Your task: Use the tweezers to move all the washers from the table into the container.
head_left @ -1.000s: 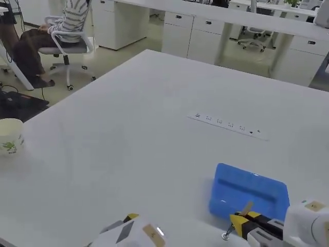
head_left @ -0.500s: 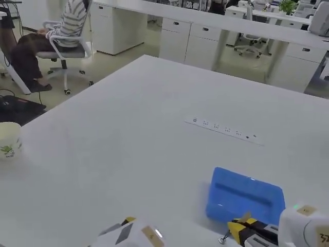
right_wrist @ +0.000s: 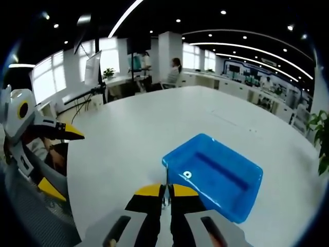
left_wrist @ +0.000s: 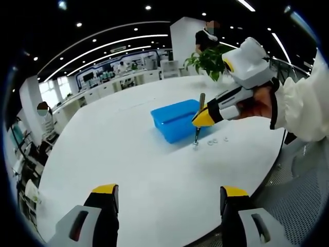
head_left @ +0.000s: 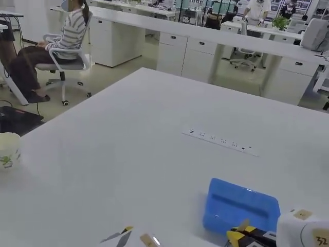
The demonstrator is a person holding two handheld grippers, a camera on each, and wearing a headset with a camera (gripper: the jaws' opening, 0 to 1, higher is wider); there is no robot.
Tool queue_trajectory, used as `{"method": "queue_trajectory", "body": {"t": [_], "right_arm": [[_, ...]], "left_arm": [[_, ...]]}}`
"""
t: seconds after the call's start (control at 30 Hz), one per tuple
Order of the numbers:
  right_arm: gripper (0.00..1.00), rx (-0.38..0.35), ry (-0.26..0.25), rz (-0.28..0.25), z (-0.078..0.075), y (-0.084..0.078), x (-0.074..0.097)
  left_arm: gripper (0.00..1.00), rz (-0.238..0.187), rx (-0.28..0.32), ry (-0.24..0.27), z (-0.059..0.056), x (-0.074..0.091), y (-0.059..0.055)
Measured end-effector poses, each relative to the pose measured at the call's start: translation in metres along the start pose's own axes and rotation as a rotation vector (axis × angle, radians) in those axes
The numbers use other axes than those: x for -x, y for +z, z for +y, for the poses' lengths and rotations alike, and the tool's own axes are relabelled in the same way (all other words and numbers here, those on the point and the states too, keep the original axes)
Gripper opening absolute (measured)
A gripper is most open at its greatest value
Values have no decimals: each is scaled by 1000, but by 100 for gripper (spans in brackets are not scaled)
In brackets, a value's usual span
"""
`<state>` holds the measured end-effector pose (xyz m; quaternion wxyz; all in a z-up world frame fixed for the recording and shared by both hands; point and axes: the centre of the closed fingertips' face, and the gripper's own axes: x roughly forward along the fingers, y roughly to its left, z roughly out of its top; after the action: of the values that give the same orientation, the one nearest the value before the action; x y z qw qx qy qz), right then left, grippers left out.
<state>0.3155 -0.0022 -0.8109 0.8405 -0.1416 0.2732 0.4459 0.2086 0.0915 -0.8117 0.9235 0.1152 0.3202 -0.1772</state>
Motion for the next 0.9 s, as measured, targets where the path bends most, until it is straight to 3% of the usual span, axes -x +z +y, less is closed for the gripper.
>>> {"method": "queue_trajectory", "body": {"t": [0.5, 0.67, 0.9], "right_arm": [[1, -84, 4, -15, 5, 11, 20], [1, -75, 1, -34, 4, 19, 27], [1, -130, 24, -58, 6, 29, 34]], "left_arm": [[82, -7, 1, 0, 0, 0, 1], [81, 3, -14, 0, -1, -1, -1], [82, -6, -8, 1, -1, -1, 1]]}}
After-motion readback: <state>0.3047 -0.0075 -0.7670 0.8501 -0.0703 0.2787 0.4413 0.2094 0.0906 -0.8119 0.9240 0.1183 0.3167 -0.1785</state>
